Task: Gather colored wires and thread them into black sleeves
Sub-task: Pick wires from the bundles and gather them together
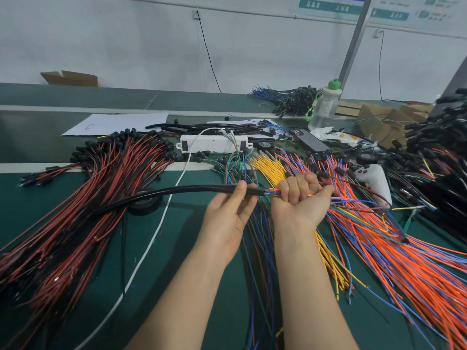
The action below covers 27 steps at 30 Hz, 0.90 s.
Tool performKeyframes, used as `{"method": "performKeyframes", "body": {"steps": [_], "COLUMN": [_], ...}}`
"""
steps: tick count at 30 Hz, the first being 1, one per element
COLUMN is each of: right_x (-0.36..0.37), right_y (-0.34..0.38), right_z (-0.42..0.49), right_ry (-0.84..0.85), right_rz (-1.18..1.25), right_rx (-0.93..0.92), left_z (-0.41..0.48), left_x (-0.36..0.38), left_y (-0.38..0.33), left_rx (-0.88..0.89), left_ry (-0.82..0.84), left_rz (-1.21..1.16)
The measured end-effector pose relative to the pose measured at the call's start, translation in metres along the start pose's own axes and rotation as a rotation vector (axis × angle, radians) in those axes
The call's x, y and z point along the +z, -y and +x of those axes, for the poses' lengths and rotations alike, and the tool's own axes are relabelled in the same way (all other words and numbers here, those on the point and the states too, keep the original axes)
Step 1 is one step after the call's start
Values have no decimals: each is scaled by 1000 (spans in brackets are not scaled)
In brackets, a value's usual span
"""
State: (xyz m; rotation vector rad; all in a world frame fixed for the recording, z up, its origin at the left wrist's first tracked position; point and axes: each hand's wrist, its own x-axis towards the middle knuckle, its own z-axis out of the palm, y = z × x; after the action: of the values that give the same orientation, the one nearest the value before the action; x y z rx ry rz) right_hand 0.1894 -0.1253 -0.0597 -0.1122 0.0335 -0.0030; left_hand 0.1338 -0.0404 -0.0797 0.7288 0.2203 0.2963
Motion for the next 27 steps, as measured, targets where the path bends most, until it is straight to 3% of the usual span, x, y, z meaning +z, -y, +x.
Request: {"method": "performKeyframes", "body": {"steps": [3, 12, 21, 27], "right_x": [1, 3, 5, 4], "right_y": [3, -1, -2, 3], "right_z": [0, -3, -4, -3], "right_ry": [-26, -16, 15, -1], "right_rz": [24, -45, -101, -103], "right_rx": [-23, -57, -50, -54], "left_z": [-2, 0, 0, 1], "left_x": [2, 6, 5, 1], "left_y": [1, 11, 11, 14], "left_rx": [-15, 121, 105, 101], "left_ry": [57, -29, -52, 18], "left_rz": [37, -38, -126, 129]}}
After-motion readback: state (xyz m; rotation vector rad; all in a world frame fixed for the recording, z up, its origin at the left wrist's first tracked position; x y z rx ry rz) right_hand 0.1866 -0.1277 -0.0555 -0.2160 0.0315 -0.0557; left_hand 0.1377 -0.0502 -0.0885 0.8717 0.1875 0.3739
